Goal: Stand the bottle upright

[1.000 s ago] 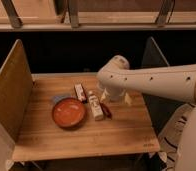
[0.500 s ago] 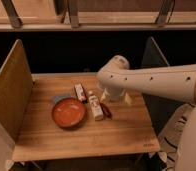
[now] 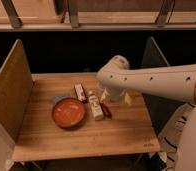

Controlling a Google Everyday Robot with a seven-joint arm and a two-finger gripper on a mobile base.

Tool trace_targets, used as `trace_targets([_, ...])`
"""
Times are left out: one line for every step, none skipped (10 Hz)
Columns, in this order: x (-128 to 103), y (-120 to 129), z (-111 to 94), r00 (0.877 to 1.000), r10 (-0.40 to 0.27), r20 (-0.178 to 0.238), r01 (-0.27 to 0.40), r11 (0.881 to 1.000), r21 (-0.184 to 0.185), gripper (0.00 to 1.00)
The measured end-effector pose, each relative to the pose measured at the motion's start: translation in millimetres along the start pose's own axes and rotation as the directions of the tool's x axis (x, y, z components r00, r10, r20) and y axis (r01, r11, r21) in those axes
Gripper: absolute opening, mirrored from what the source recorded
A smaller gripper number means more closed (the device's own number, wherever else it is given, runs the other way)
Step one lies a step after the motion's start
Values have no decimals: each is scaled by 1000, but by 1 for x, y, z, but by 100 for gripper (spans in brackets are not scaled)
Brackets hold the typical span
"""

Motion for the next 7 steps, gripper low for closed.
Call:
trace_targets([-6, 6, 1, 1000, -24, 9, 24, 1000, -14, 80])
trace_targets([-17, 27, 3, 996, -87, 32, 89, 995, -51, 80])
trace_targets([-25, 49, 4, 988, -147, 51, 151, 985, -80, 80])
trace_targets([-32, 78, 8, 973, -222, 64, 227, 968, -109, 80])
trace_targets([-36, 100, 14, 958, -280, 67, 287, 948, -135, 80])
trace_targets([-41, 112, 20, 948, -311, 67, 318, 936, -151, 80])
trace_targets([-44, 119, 24, 942, -329, 67, 336, 928, -160, 80])
